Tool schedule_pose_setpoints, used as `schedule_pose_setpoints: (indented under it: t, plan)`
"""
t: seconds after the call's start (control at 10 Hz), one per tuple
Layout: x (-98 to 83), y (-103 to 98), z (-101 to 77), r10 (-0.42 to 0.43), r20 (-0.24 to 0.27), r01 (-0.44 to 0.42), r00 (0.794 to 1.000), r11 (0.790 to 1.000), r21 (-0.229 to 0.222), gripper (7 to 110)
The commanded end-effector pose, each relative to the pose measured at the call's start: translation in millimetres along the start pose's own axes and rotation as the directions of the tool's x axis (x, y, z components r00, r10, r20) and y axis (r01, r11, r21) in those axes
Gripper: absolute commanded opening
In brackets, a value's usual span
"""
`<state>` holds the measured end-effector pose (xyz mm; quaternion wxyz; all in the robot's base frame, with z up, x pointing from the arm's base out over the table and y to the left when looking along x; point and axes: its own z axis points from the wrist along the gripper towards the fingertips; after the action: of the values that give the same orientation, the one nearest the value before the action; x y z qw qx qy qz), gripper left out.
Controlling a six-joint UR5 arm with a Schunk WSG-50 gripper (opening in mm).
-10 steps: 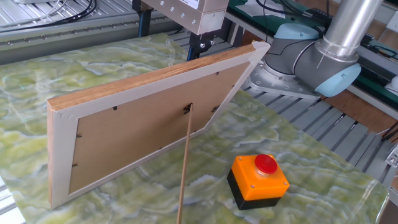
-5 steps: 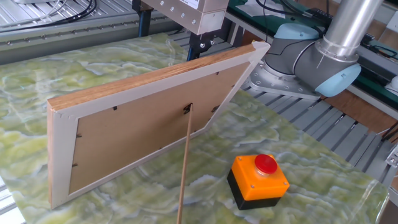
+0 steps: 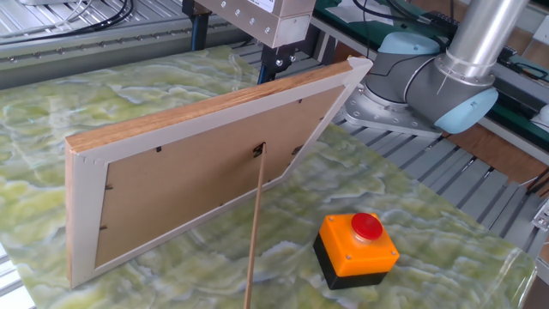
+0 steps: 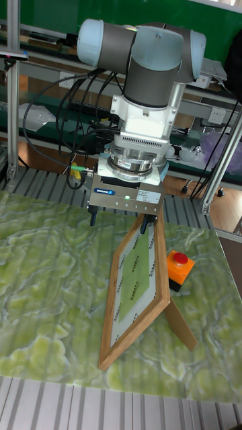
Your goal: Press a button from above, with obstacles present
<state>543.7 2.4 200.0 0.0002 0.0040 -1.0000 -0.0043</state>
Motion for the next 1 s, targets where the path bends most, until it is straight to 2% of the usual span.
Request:
schedule_pose_setpoints:
  t: [0.0,0.1,0.2,0.9]
  plan:
    - [0.1,2.2,0.0,0.0,0.0,0.0,1.0,1.0,0.0,107]
    - [-14.2,-8.5,-0.2,0.016,0.057,-0.019,0.998,0.999,0.042,107]
    - [-14.6,-8.0,0.0,0.017,0.059,-0.019,0.998,0.999,0.041,7]
    - [-14.6,-7.8,0.0,0.017,0.059,-0.019,0.998,0.999,0.041,7]
